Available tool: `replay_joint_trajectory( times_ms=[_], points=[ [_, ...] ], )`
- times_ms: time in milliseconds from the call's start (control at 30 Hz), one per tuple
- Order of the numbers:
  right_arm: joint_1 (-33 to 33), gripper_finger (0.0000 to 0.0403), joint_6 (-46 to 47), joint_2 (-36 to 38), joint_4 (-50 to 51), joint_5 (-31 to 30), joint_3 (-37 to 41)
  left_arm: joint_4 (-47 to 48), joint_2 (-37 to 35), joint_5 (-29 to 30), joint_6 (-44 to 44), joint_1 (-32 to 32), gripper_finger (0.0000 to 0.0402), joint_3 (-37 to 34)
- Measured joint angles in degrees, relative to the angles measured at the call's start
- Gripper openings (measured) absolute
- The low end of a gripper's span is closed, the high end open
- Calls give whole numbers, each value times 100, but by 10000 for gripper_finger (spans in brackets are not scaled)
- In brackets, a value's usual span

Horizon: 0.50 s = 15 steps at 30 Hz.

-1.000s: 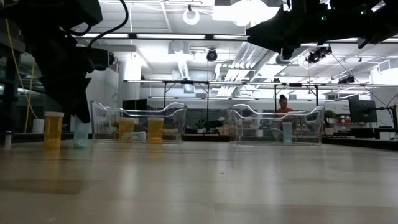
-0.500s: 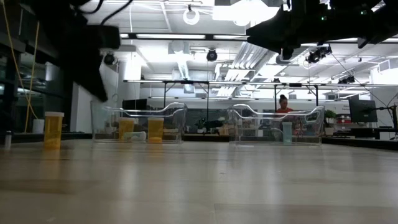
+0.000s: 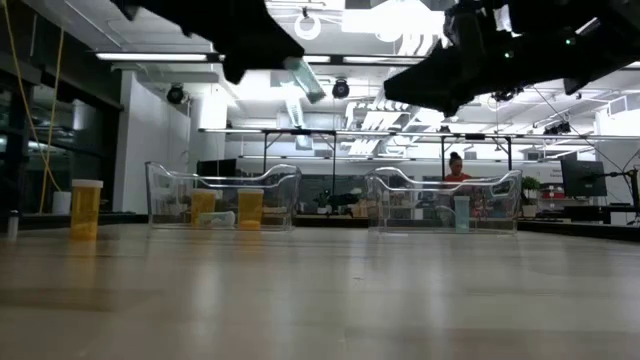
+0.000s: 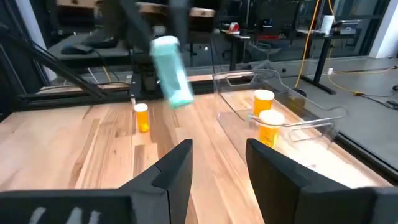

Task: Pick and place medicine bottles into bin by pill shape (circle, oval)
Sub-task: Put the top blue tablet bottle into the right transparent bin

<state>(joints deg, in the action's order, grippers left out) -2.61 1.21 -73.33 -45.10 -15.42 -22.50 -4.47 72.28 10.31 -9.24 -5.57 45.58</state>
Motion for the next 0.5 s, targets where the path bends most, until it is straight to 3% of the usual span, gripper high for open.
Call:
replay_joint_trajectory(
  times_ms=[200,500],
  points=[
    [0,142,-293,-617,85,1,-521,-441,567,-569,-77,-504,114,-8],
    [-2,142,-657,-1376,1626,-174,-1650,-804,1221,-731,-106,-566,115,-9]
  ],
)
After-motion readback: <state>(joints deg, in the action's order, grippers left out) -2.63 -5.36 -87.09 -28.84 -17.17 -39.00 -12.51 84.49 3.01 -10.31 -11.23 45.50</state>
